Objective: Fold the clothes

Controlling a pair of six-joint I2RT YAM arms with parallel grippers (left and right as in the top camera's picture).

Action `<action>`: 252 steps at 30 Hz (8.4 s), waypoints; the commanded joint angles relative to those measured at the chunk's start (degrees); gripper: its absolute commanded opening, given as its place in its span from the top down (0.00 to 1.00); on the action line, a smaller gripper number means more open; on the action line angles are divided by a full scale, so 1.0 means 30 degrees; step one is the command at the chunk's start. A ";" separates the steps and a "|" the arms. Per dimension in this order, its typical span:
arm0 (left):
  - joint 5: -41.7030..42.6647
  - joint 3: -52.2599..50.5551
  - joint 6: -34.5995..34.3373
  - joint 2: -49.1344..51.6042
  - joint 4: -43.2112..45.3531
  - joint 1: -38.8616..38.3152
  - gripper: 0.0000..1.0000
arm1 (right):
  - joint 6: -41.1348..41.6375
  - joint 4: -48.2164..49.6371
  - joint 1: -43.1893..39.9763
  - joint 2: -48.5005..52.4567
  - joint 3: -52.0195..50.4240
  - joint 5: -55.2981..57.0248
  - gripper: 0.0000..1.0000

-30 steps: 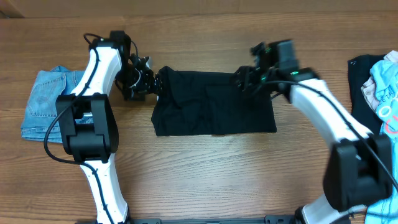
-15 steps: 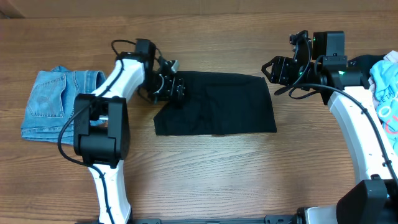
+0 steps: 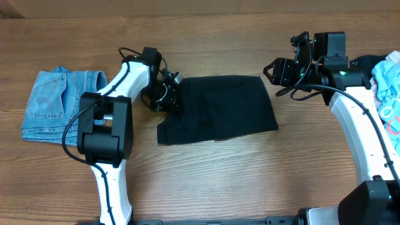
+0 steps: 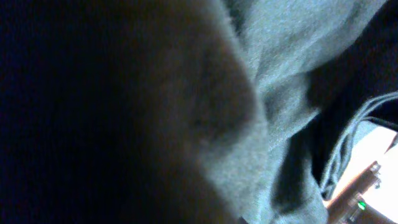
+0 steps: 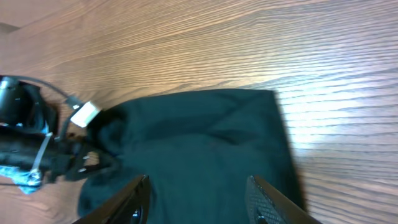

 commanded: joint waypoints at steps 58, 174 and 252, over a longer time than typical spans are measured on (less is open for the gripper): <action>-1.1366 2.1398 -0.3475 0.4867 -0.9457 -0.3096 0.53 | 0.0423 -0.1413 -0.0007 -0.0124 0.0219 0.0969 0.50; -0.5515 0.1770 0.0998 -0.2208 -0.4612 -0.3053 0.94 | 0.2674 1.0018 0.5450 0.9092 0.0036 0.1005 0.73; 0.3949 0.3577 0.1785 0.3716 -0.2273 -0.0911 0.96 | -0.0240 0.1027 0.0867 0.7796 0.0095 -0.3774 0.37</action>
